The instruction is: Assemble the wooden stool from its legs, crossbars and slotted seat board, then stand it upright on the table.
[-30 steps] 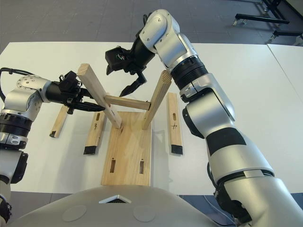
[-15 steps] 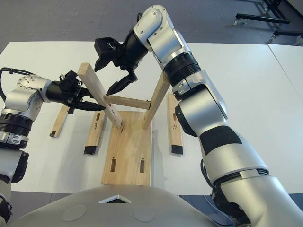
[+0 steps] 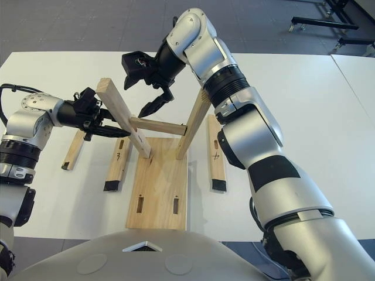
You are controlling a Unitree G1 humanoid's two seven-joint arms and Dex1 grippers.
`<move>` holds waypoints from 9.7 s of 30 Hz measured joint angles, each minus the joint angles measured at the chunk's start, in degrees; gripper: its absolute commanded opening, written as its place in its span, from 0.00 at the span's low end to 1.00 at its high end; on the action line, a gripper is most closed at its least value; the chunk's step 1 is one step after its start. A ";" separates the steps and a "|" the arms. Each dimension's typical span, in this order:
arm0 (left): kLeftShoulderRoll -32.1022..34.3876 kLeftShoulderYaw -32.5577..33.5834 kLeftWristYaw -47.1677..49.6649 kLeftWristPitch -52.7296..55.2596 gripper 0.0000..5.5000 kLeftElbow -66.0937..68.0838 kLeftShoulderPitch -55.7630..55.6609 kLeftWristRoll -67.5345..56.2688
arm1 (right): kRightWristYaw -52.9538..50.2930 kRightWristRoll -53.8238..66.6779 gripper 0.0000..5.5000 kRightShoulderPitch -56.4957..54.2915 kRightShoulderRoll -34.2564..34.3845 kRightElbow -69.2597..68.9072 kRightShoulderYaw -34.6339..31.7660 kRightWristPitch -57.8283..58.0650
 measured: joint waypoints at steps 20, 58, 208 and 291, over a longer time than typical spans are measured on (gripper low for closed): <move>-0.01 0.00 0.00 -0.86 0.37 0.15 0.08 0.00 | 1.17 0.38 0.82 -1.91 -0.65 -1.23 3.00 11.27; -0.16 -0.02 0.01 -1.61 0.37 1.44 -0.39 0.00 | 1.39 5.87 0.82 -2.41 -3.16 -2.82 8.32 16.62; -9.01 29.71 49.76 8.81 0.80 -46.70 3.58 -26.78 | -35.99 54.29 0.95 30.26 -21.30 -65.77 -30.38 40.05; -9.55 42.33 55.80 0.00 0.80 -55.73 41.84 -16.96 | -16.35 39.49 0.95 58.87 -42.54 -53.64 -29.95 34.35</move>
